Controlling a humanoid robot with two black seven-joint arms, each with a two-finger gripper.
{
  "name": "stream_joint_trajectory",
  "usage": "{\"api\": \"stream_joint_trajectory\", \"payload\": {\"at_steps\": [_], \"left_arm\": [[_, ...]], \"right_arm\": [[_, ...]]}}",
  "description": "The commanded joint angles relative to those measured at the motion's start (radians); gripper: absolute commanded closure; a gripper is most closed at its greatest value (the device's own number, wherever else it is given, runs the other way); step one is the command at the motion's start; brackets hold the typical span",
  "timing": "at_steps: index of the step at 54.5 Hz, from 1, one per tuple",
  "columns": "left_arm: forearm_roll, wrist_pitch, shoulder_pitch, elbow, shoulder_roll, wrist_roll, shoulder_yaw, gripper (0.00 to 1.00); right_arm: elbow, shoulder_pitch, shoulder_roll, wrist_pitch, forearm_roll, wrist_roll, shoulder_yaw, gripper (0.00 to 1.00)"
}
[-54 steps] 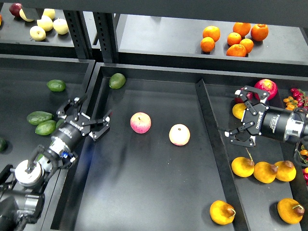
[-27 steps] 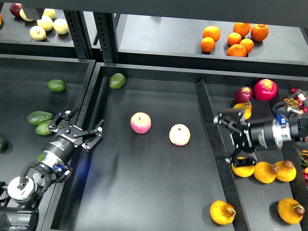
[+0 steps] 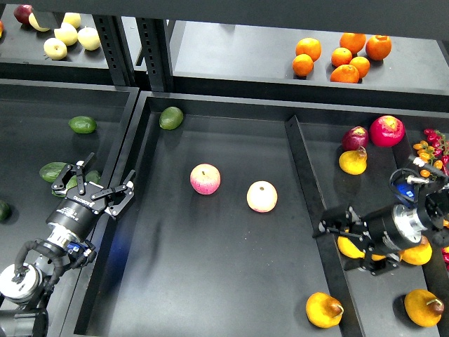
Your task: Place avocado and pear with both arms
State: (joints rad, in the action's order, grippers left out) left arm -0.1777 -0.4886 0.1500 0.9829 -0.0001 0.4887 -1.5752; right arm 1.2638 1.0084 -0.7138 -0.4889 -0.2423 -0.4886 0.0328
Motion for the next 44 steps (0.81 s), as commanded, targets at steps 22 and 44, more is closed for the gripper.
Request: {"api": "stream_joint_trajectory", "payload": {"at_steps": [22, 44], "left_arm": [[0.000, 0.000, -0.006, 0.000, 0.000, 0.000, 0.009, 0.01], [0.000, 0.000, -0.006, 0.000, 0.000, 0.000, 0.011, 0.01]], "right_arm": [[-0.081, 0.076, 0.177, 0.000, -0.170, 0.000, 0.214, 0.00], [-0.153, 0.062, 0.273, 0.000, -0.222, 0.000, 0.288, 0.01]]}}
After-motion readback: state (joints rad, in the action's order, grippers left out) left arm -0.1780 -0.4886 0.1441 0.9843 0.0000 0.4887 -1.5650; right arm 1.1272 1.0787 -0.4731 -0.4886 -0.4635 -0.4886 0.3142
